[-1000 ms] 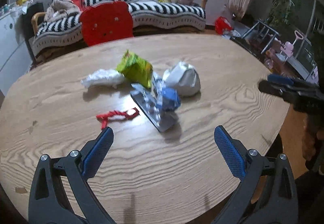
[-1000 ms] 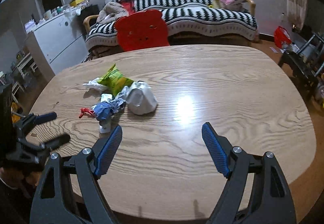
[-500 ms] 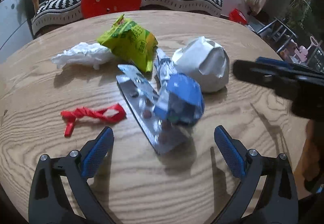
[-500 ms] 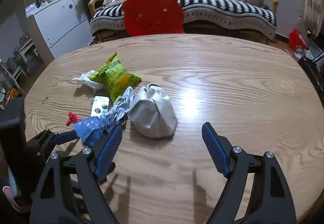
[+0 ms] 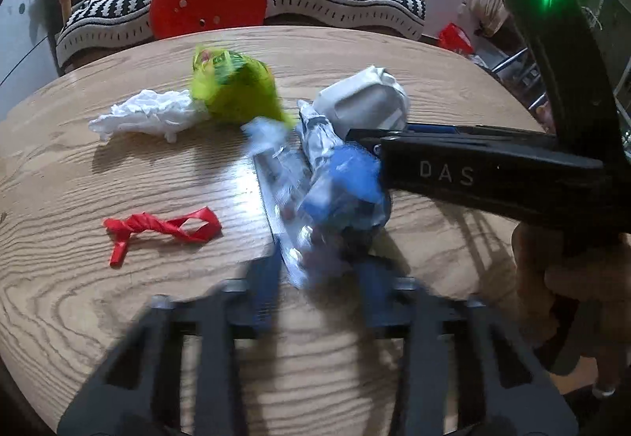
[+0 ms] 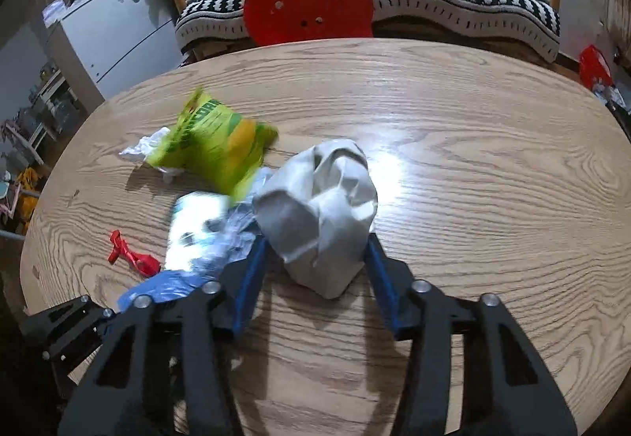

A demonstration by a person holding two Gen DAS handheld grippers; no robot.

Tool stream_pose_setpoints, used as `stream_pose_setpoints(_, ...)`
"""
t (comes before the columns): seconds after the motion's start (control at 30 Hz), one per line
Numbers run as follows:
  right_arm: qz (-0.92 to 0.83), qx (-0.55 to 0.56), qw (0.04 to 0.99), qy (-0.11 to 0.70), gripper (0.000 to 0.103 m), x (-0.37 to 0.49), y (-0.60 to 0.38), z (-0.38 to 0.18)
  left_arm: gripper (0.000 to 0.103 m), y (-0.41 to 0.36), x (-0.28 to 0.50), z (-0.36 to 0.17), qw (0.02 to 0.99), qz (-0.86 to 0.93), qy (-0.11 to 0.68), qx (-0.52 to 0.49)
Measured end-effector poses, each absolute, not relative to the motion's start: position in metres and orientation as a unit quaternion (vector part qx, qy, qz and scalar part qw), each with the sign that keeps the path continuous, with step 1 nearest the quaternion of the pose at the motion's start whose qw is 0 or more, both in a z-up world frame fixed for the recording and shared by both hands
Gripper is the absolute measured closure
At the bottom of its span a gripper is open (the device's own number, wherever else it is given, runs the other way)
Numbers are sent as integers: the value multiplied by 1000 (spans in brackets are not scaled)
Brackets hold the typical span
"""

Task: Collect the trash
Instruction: 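Grasp the silver blister pack with the left tool while the right grasps white crumpled paper, then carry the blister pack and white paper over the bin and open both tools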

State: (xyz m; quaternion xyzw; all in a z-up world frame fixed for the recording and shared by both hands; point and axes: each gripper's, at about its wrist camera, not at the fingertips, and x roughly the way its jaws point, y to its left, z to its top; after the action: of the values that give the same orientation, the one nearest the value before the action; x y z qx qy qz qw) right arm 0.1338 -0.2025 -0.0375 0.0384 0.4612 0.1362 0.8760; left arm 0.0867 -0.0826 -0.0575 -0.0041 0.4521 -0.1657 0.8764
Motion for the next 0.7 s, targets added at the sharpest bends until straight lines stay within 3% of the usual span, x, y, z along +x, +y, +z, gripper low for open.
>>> stream_pose_setpoints(0.03,137,41,877,458,62,133,-203,-35,90,-80,83,-54,876,-166,452,-1)
stream_pose_setpoints(0.2,140,38,885,443,62,120,-206,-22,101,-69,71,-43,873,-171,456,-9)
stream_pose_setpoints(0.7,122,19,908,401,62,56,-233,23,103,-42,34,1,892,-167,420,0)
